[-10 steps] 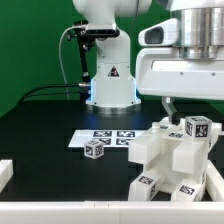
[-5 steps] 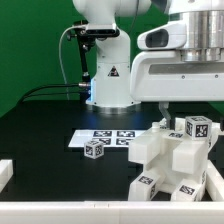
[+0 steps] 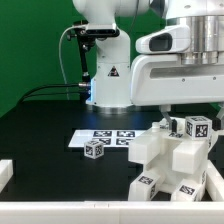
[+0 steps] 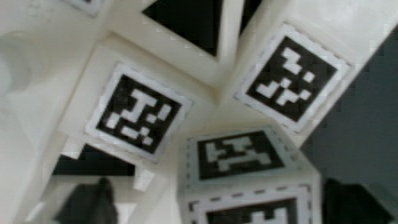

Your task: Assemble chair

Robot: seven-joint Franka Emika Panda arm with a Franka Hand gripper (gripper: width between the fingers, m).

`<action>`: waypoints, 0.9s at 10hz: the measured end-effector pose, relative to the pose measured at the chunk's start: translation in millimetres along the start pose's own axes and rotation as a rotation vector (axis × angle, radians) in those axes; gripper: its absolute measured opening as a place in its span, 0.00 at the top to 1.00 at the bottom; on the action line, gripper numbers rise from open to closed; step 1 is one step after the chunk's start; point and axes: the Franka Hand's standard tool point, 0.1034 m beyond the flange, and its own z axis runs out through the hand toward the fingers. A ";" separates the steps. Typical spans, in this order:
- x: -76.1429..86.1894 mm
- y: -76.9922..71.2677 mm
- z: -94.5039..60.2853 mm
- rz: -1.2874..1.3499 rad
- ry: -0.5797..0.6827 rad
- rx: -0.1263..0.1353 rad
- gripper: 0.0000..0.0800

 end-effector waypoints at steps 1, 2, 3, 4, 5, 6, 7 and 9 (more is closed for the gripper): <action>0.0 -0.2 0.0 0.037 0.000 0.000 0.57; -0.1 -0.2 0.1 0.110 0.000 0.001 0.65; -0.1 -0.3 0.1 0.206 0.000 0.001 0.65; -0.1 -0.4 0.2 0.287 0.000 0.002 0.65; -0.1 -0.9 0.1 0.416 -0.001 0.005 0.65; -0.2 -2.1 0.1 0.568 -0.003 0.010 0.65; -0.4 -2.7 0.4 0.695 -0.005 0.012 0.65; 0.1 -2.7 0.6 0.980 -0.017 0.030 0.65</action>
Offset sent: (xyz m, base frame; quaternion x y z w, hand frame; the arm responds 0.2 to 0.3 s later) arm 0.0000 0.0000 0.0000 0.0000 0.0000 0.1938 0.9810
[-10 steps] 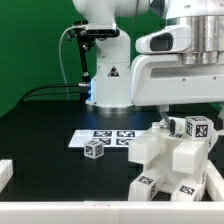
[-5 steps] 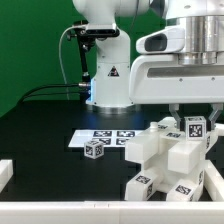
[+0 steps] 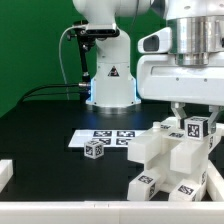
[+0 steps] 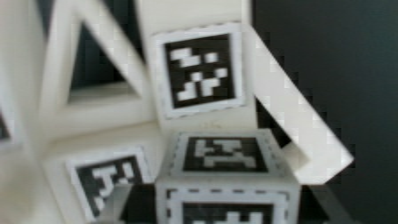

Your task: Assemble chair

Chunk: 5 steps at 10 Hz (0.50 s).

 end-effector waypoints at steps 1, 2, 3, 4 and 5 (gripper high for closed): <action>-0.6 -0.3 0.1 0.138 -0.014 0.002 0.65; -1.2 -1.0 0.3 0.238 -0.019 0.005 0.65; -1.6 -1.3 0.4 0.286 -0.019 0.006 0.65; -2.0 -1.5 0.4 0.337 -0.019 0.005 0.65; -2.1 -1.3 0.8 0.337 -0.019 0.004 0.56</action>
Offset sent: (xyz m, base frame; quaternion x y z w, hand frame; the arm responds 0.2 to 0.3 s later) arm -0.0011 -0.0026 -0.0033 -0.0111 0.0081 0.2157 0.9764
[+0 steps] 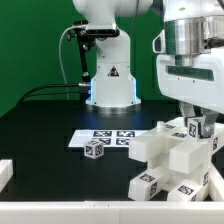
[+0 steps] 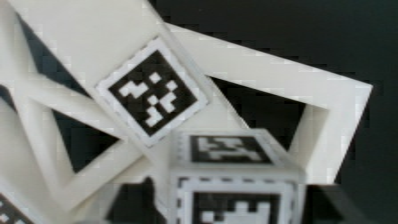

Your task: Assemble chair

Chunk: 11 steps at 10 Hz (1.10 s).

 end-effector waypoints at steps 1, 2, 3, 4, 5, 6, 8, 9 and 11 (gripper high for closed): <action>-0.1 0.2 0.4 -0.007 0.000 -0.001 0.39; -0.2 0.3 0.5 -0.045 0.001 -0.001 0.39; -2.8 0.1 0.8 -0.155 0.001 -0.003 0.21; -7.9 -0.5 0.9 -0.386 0.003 -0.006 0.21; -12.5 -0.6 1.2 -0.545 -0.001 -0.007 0.19; -13.7 -1.3 0.0 -0.599 -0.001 -0.004 0.19; -11.7 -0.8 0.8 -0.758 0.000 -0.005 0.19; -11.2 -0.7 0.6 -0.879 0.005 -0.011 0.19; -6.5 -5.5 -2.5 -1.253 0.027 -0.048 0.19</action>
Offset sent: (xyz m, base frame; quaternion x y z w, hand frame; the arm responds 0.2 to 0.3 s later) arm -0.0018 0.0261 0.0052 -0.0043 -0.0139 -0.4446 0.8956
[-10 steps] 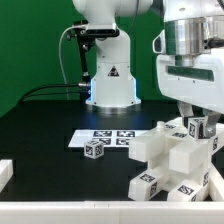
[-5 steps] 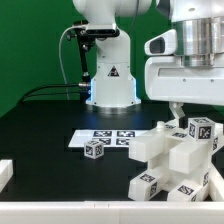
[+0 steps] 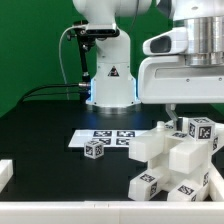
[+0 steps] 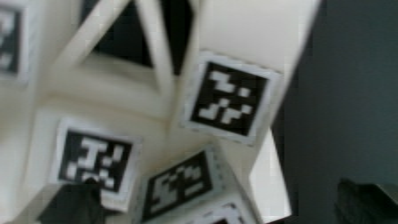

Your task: Assemble chair

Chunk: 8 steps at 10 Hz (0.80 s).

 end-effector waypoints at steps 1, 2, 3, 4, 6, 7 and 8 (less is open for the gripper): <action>1.4 1.5 1.7 -0.075 0.001 -0.010 0.19; 0.7 1.4 2.5 -0.044 0.000 -0.010 0.19; 0.7 1.8 2.6 -0.029 0.000 -0.010 0.37; 0.7 2.0 2.8 -0.029 -0.001 -0.010 0.56; 1.5 2.3 2.2 0.140 0.002 -0.003 0.65; 3.6 4.9 0.8 0.269 0.010 -0.001 0.65; 4.8 8.0 1.1 0.404 0.020 0.008 0.65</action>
Offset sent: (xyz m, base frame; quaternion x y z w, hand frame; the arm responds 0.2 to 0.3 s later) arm 0.0000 0.0000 0.0000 0.0000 0.0000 0.0000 1.0000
